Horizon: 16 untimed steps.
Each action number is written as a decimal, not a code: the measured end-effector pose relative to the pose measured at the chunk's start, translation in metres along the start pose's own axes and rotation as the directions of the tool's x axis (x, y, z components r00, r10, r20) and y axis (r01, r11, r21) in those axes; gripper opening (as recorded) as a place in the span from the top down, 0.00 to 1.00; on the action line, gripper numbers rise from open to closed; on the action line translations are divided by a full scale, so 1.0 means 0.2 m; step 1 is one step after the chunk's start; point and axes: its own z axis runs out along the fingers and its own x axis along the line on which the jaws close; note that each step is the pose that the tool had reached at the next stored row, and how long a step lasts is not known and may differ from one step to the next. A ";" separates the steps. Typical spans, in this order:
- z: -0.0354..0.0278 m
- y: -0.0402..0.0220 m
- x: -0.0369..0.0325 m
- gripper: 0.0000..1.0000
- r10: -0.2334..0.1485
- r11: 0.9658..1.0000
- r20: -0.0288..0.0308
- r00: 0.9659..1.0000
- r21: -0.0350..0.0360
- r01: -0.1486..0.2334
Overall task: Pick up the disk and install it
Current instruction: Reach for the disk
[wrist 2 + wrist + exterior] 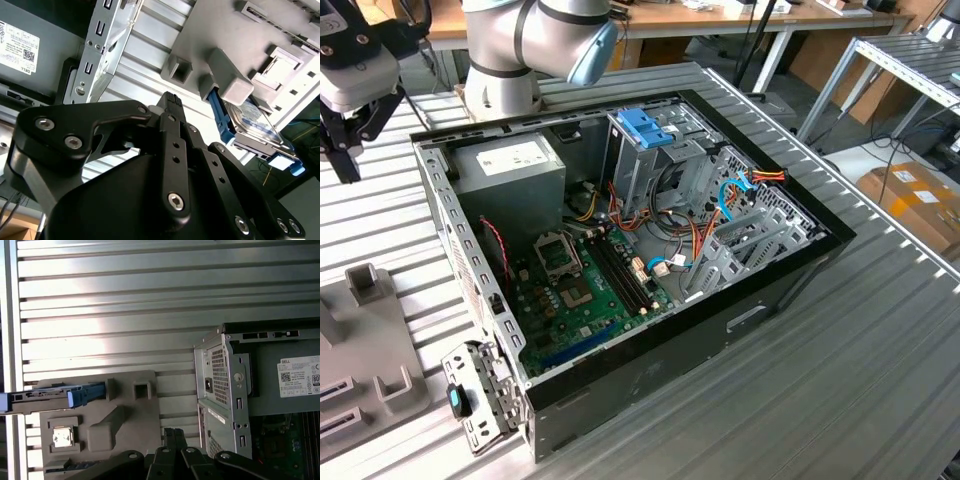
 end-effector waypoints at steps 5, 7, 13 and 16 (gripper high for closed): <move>0.012 0.042 0.023 0.89 0.000 1.000 0.000 1.000 0.001 0.000; 0.018 0.049 0.044 0.89 0.000 1.000 0.000 1.000 0.002 0.000; 0.029 0.055 0.080 0.89 0.000 1.000 0.000 1.000 0.003 0.000; 0.034 0.057 0.103 0.89 0.000 1.000 0.000 1.000 0.004 0.000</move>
